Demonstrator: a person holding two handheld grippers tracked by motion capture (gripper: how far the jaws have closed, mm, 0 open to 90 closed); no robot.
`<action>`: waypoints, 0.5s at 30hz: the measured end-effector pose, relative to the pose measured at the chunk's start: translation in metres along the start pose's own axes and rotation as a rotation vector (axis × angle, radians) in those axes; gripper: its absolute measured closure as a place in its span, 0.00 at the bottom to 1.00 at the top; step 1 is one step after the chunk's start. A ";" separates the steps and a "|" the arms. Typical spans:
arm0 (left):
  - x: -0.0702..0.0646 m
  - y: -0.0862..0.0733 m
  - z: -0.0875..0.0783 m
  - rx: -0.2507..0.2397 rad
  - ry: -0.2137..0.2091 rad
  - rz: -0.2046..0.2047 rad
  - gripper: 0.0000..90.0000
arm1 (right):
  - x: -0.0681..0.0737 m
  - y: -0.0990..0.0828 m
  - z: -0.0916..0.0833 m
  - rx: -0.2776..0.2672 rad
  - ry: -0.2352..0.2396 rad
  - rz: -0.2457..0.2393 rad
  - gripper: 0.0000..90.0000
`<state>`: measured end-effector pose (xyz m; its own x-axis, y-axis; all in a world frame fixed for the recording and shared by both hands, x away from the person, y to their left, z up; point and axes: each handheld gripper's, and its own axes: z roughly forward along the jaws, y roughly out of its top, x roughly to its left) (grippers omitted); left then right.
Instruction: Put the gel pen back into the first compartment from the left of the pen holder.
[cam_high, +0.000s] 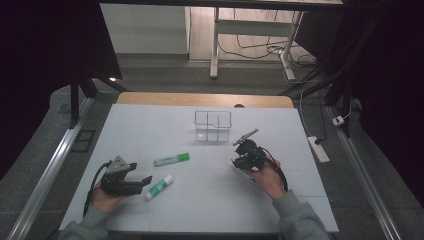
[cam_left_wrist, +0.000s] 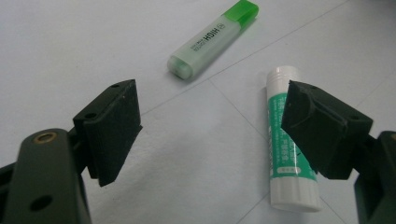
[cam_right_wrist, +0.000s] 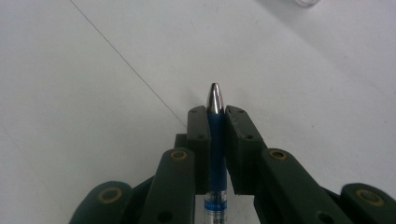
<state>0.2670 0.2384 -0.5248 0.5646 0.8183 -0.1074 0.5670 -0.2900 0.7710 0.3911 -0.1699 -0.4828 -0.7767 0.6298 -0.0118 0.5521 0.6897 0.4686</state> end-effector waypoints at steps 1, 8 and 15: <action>0.000 0.000 0.000 0.000 0.000 0.000 0.22 | 0.001 0.000 -0.002 -0.007 0.001 0.001 0.89; 0.000 0.000 0.000 0.000 0.000 0.001 0.22 | 0.003 0.003 -0.014 -0.066 0.013 -0.002 0.89; 0.000 0.000 0.000 0.002 0.001 0.001 0.22 | 0.000 0.003 -0.025 -0.148 0.034 -0.001 0.89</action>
<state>0.2674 0.2385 -0.5252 0.5646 0.8185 -0.1061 0.5675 -0.2916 0.7700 0.3850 -0.1762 -0.4594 -0.7883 0.6150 0.0161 0.5026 0.6287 0.5935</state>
